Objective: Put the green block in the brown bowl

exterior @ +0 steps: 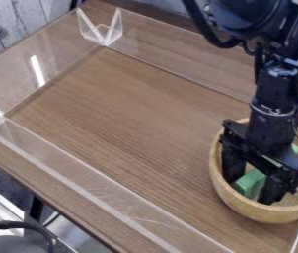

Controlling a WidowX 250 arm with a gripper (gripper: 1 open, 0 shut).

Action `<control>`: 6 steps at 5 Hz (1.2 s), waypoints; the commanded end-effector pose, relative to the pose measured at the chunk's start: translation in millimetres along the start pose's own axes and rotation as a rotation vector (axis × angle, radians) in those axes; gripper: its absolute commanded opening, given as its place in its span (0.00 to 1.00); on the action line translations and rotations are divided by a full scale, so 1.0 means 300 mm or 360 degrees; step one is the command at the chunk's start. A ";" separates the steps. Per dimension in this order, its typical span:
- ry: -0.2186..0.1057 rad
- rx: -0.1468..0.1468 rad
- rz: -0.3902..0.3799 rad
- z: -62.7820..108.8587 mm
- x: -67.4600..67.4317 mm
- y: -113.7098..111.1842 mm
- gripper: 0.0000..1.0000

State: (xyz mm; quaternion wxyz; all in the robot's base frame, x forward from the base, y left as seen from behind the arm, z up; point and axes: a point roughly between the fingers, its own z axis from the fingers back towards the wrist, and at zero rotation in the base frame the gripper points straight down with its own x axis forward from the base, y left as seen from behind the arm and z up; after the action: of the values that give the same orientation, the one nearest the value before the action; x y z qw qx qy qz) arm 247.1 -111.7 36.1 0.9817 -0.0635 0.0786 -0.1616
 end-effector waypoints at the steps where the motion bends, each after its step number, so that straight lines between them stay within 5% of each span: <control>1: -0.0120 0.0006 0.0007 0.077 0.035 0.001 1.00; 4: -0.0204 0.0040 0.0021 0.166 0.030 0.003 1.00; 6: -0.0374 0.0096 0.0079 0.348 0.010 0.017 1.00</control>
State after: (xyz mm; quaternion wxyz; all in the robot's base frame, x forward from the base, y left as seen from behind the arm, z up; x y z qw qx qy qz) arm 261.6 -96.7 119.8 0.9902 -0.0462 -0.0075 -0.1314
